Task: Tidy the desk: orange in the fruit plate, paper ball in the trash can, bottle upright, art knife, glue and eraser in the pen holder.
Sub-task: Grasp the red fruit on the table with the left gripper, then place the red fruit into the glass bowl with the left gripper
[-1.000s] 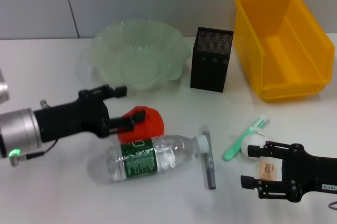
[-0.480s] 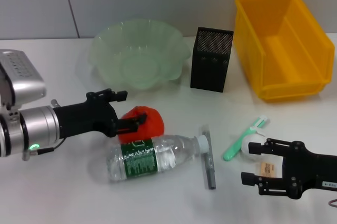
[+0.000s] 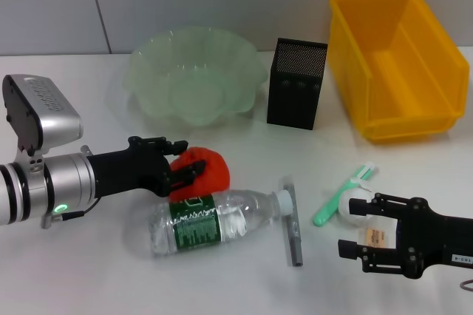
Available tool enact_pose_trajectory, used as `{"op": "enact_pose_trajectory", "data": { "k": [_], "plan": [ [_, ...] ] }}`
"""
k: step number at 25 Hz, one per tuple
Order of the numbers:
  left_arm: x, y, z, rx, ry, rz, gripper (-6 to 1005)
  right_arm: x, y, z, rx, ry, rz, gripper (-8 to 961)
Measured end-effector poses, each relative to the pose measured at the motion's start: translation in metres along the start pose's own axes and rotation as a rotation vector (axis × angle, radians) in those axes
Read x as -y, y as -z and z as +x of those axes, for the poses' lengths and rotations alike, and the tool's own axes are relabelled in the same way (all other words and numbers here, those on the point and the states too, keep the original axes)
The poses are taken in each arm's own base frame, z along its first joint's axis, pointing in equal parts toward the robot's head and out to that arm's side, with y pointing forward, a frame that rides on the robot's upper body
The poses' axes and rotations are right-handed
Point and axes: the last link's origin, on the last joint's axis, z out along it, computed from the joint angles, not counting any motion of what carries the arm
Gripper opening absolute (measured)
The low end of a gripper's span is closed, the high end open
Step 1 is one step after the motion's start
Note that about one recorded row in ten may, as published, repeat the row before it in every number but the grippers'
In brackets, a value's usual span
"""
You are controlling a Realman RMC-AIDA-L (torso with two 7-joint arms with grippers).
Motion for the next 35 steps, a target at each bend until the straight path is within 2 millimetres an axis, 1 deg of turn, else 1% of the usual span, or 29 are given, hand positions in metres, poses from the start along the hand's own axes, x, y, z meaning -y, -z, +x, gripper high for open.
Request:
{"op": "enact_pose_trajectory", "data": {
  "k": [5, 10, 14, 17, 23, 27, 30, 33, 35],
  "plan": [
    [0.001, 0.002, 0.0, -0.01, 0.014, 0.006, 457, 0.0, 0.0, 0.0, 0.0, 0.0, 0.003, 746],
    [0.0, 0.002, 0.0, -0.01, 0.015, -0.004, 233, 0.001, 0.0, 0.0, -0.002, 0.0, 0.009, 743],
    [-0.001, 0.004, 0.005, -0.031, 0.019, -0.018, 212, 0.001, 0.0, 0.0, -0.001, 0.0, 0.009, 741],
    [0.001, 0.01, 0.011, -0.069, 0.025, -0.022, 196, 0.002, 0.0, 0.0, 0.002, 0.0, 0.013, 739],
    [0.006, 0.038, 0.024, -0.212, 0.045, -0.019, 157, 0.002, 0.0, -0.001, 0.003, 0.001, 0.013, 736],
    [0.008, 0.063, 0.031, -0.366, 0.041, 0.005, 123, 0.003, -0.001, -0.002, 0.004, 0.0, 0.013, 734],
    [0.012, 0.075, 0.039, -0.475, 0.035, 0.06, 106, 0.003, -0.001, -0.002, 0.004, 0.001, 0.016, 732],
    [0.022, 0.073, 0.046, -0.519, 0.051, 0.124, 104, 0.004, -0.003, -0.002, 0.003, 0.002, 0.02, 731],
    [0.029, 0.062, 0.053, -0.515, 0.06, 0.153, 102, 0.003, -0.005, -0.002, 0.005, 0.002, 0.018, 729]
  ]
}}
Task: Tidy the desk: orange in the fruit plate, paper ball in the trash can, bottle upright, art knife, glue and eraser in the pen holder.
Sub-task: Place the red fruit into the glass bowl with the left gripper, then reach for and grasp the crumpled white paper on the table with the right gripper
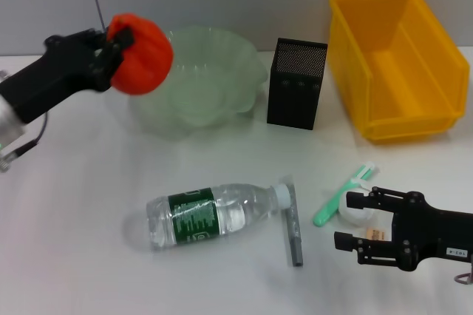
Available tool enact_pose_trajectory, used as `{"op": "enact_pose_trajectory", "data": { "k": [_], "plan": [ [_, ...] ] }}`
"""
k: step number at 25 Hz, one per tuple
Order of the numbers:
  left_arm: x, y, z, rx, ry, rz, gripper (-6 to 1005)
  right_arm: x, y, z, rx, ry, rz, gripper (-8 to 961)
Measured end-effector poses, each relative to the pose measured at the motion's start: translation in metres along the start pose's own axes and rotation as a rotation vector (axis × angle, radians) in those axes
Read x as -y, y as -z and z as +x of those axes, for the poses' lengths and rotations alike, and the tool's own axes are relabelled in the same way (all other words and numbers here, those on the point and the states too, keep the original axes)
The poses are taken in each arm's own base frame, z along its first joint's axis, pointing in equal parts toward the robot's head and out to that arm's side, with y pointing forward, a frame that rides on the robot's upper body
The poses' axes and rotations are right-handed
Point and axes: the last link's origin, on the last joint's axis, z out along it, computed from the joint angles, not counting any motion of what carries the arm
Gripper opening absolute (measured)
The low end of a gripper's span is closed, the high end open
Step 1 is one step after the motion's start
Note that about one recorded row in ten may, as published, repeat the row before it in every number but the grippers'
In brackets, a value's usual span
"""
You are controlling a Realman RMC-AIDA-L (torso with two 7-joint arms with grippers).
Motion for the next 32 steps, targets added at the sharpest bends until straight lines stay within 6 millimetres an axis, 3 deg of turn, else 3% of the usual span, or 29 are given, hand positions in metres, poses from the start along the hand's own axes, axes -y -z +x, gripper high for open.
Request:
{"op": "enact_pose_trajectory", "data": {
  "k": [3, 4, 11, 21, 24, 31, 32],
  "plan": [
    [0.003, -0.009, -0.002, 0.014, 0.002, 0.019, 100, -0.001, -0.002, 0.0, 0.003, 0.001, -0.003, 728],
    [0.009, -0.03, -0.007, 0.06, 0.002, 0.065, 99, -0.001, -0.002, -0.001, 0.004, 0.002, -0.004, 727],
    [0.012, -0.061, -0.016, 0.169, -0.035, 0.109, 150, -0.001, -0.004, -0.001, 0.005, 0.002, -0.006, 723],
    [0.014, -0.073, -0.024, 0.23, -0.031, 0.151, 223, -0.001, -0.004, -0.001, 0.006, 0.001, -0.006, 718],
    [0.014, -0.074, -0.023, 0.23, -0.031, 0.151, 418, -0.001, -0.004, -0.001, 0.007, 0.001, -0.006, 716],
    [0.006, -0.073, -0.017, 0.189, 0.022, 0.091, 722, 0.0, -0.003, -0.001, 0.015, -0.001, 0.002, 712],
    [-0.003, -0.067, -0.01, 0.144, 0.067, 0.01, 759, 0.0, -0.003, -0.002, 0.017, -0.001, 0.005, 712]
  ]
}}
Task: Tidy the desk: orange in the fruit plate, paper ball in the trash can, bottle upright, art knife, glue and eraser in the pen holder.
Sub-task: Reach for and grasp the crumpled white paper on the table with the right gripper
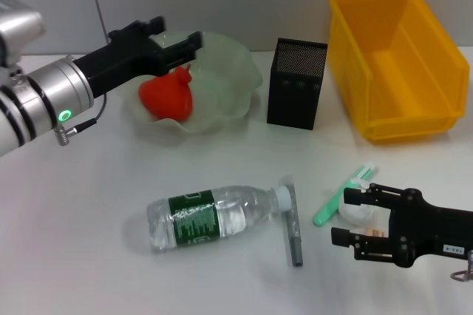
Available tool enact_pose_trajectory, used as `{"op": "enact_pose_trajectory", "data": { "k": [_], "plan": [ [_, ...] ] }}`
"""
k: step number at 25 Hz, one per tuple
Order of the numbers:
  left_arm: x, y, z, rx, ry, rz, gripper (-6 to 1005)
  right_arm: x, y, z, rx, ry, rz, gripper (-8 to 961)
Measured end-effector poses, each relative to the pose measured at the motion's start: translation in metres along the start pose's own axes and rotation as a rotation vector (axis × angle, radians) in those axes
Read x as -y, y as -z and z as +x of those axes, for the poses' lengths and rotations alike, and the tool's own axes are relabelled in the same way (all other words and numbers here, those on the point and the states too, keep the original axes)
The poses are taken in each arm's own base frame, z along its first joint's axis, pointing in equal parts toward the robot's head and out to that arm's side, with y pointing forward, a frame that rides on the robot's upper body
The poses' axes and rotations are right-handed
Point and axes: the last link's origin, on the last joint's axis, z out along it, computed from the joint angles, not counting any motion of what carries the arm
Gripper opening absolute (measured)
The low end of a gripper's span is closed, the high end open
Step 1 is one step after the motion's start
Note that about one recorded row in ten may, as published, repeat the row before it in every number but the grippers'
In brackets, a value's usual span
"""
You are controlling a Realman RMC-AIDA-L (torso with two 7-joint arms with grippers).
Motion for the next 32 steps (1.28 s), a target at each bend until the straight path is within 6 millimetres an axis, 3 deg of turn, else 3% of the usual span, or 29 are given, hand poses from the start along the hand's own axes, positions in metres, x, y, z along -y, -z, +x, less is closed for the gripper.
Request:
{"op": "enact_pose_trajectory", "data": {
  "k": [2, 4, 7, 11, 12, 17, 20, 24, 25, 32],
  "plan": [
    [-0.014, 0.011, 0.006, -0.031, 0.027, -0.125, 833, 0.001, 0.001, 0.0, 0.003, 0.0, 0.005, 711],
    [-0.014, 0.011, 0.006, -0.031, 0.027, -0.125, 835, 0.001, 0.0, -0.001, 0.006, 0.001, 0.007, 710],
    [-0.048, 0.04, 0.001, 0.036, 0.008, -0.401, 837, 0.002, 0.0, -0.002, 0.008, 0.002, 0.007, 708],
    [-0.056, 0.049, -0.006, 0.083, 0.001, -0.469, 840, 0.002, 0.0, -0.002, 0.008, 0.003, 0.006, 706],
    [-0.066, 0.064, -0.021, 0.168, 0.001, -0.554, 840, 0.002, 0.0, -0.002, 0.008, 0.003, 0.006, 705],
    [-0.073, 0.08, -0.044, 0.242, -0.018, -0.585, 842, 0.003, 0.001, -0.006, 0.024, -0.001, 0.013, 702],
    [-0.074, 0.082, -0.047, 0.238, -0.019, -0.584, 842, 0.014, 0.014, -0.029, 0.086, -0.047, 0.061, 701],
    [-0.076, 0.083, -0.051, 0.234, -0.005, -0.589, 843, 0.024, 0.023, -0.048, 0.027, -0.065, 0.076, 699],
    [-0.076, 0.083, -0.051, 0.234, -0.005, -0.589, 843, 0.032, 0.025, -0.06, -0.068, -0.075, 0.084, 698],
    [-0.079, 0.083, -0.055, 0.235, -0.017, -0.593, 842, 0.05, 0.017, -0.087, -0.379, -0.082, 0.097, 694]
  ]
}}
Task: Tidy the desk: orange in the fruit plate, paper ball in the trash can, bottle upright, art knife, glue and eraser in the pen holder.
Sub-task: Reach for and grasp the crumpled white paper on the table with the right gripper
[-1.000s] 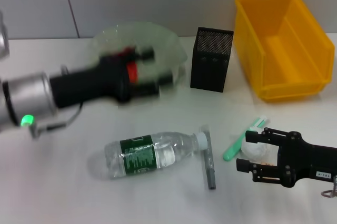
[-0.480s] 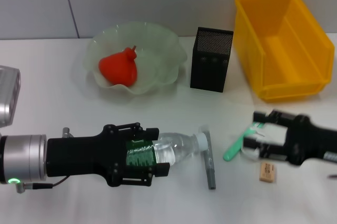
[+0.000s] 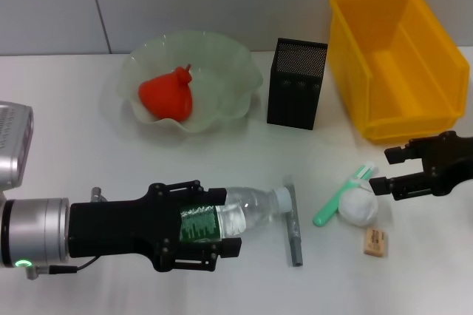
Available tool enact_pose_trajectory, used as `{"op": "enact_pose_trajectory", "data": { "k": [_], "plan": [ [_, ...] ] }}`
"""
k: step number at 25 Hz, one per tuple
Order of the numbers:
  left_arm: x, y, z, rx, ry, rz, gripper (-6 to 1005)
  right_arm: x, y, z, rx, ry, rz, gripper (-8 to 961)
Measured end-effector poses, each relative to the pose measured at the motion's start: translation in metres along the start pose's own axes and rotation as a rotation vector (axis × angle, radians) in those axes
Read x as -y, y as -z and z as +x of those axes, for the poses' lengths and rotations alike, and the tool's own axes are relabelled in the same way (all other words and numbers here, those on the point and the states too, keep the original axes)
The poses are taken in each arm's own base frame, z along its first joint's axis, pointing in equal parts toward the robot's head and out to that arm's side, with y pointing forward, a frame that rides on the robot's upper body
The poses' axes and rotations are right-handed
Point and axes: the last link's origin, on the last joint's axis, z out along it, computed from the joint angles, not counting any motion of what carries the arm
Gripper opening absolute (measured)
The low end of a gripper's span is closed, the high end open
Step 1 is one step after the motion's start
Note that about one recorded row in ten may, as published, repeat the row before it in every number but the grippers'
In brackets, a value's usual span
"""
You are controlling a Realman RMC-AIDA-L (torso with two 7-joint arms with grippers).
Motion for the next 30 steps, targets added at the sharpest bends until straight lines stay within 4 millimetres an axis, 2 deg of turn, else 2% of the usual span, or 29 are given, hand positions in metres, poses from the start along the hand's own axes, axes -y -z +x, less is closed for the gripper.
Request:
{"op": "enact_pose_trajectory", "data": {
  "k": [1, 2, 3, 7, 10, 11, 12, 20, 30],
  "plan": [
    [0.0, 0.0, -0.001, -0.001, -0.001, 0.004, 842, 0.003, -0.002, -0.01, -0.078, 0.016, 0.014, 694],
    [0.0, 0.0, -0.001, -0.001, -0.001, 0.004, 842, 0.003, -0.002, -0.01, -0.078, 0.016, 0.014, 693],
    [0.0, 0.001, -0.001, -0.003, 0.0, 0.008, 842, 0.004, -0.007, -0.017, -0.15, 0.037, 0.018, 693],
    [0.001, 0.001, -0.002, -0.001, 0.001, 0.018, 842, 0.003, -0.02, -0.026, -0.264, 0.086, 0.027, 690],
    [0.002, 0.001, -0.003, 0.001, 0.001, 0.024, 842, 0.003, -0.027, -0.028, -0.287, 0.107, 0.032, 689],
    [0.002, 0.001, -0.003, 0.001, 0.001, 0.026, 842, 0.002, -0.036, -0.029, -0.305, 0.129, 0.039, 688],
    [0.002, 0.0, -0.003, 0.002, 0.001, 0.029, 842, 0.0, -0.046, -0.027, -0.331, 0.149, 0.042, 688],
    [0.003, 0.0, -0.003, 0.002, 0.001, 0.032, 843, -0.002, -0.072, -0.016, -0.394, 0.176, 0.059, 683],
    [0.005, 0.0, -0.001, 0.001, -0.005, 0.038, 843, -0.001, -0.075, -0.017, -0.394, 0.179, 0.074, 678]
  ]
}}
